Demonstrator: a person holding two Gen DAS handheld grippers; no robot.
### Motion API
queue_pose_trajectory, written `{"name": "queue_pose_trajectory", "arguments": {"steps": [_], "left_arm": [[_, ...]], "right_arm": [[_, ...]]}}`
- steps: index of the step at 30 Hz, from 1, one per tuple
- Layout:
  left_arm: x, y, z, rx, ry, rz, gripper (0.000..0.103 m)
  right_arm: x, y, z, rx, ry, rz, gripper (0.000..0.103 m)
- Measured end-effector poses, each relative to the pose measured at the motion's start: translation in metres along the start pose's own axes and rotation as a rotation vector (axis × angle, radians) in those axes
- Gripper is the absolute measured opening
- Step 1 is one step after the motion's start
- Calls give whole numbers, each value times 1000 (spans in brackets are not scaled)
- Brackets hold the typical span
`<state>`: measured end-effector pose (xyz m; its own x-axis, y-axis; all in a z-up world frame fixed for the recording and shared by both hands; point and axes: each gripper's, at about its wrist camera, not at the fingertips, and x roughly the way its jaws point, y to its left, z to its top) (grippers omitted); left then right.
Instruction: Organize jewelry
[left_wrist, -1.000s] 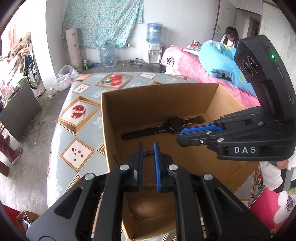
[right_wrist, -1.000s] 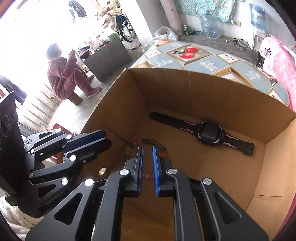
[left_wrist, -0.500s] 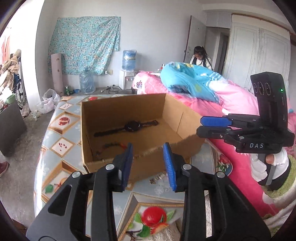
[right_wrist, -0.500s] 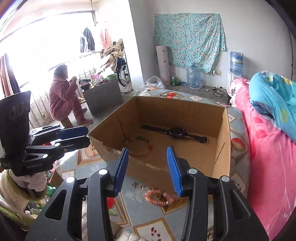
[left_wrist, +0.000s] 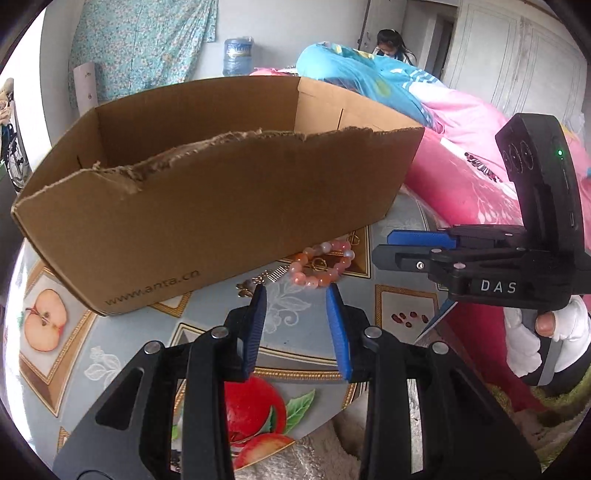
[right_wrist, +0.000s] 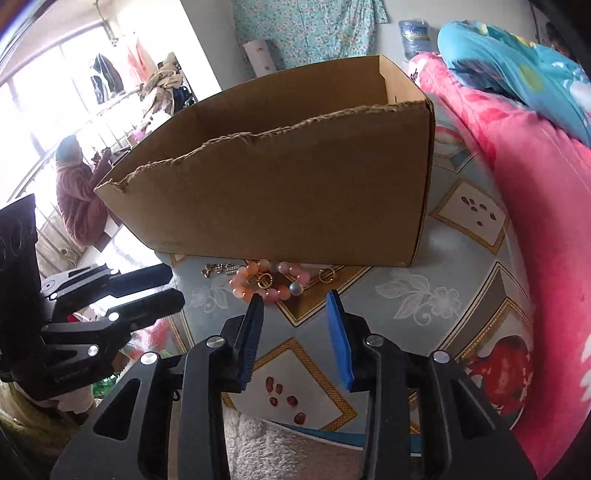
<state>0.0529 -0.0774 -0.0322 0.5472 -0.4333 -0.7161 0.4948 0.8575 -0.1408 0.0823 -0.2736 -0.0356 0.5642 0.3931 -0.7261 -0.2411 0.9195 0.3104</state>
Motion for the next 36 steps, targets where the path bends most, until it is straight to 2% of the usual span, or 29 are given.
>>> {"name": "queue_pose_trajectory", "arguments": {"steps": [3, 9, 12, 17, 21, 23, 26, 32, 36], "left_arm": [[9, -7, 2, 33, 1, -4, 27], [28, -36, 10, 188, 23, -7, 27], [41, -48, 13, 253, 38, 17, 26], [55, -56, 17, 307, 66, 30, 21], [60, -56, 21, 315, 72, 24, 18], [62, -55, 23, 310, 73, 20, 9], [62, -56, 26, 309, 59, 18, 9], [27, -42, 38, 254, -30, 7, 8], [-5, -16, 45, 153, -56, -26, 8]], "right_arm": [[2, -5, 4, 20, -25, 18, 30], [9, -23, 6, 61, -48, 58, 30], [12, -29, 5, 77, -52, 68, 29], [12, -34, -1, 104, -57, 77, 29], [14, -38, -3, 116, -57, 83, 29], [14, -39, -4, 121, -58, 85, 29], [15, -41, -4, 127, -58, 85, 29], [14, -47, -2, 135, -61, 82, 29], [11, -45, -2, 133, -67, 79, 29]]}}
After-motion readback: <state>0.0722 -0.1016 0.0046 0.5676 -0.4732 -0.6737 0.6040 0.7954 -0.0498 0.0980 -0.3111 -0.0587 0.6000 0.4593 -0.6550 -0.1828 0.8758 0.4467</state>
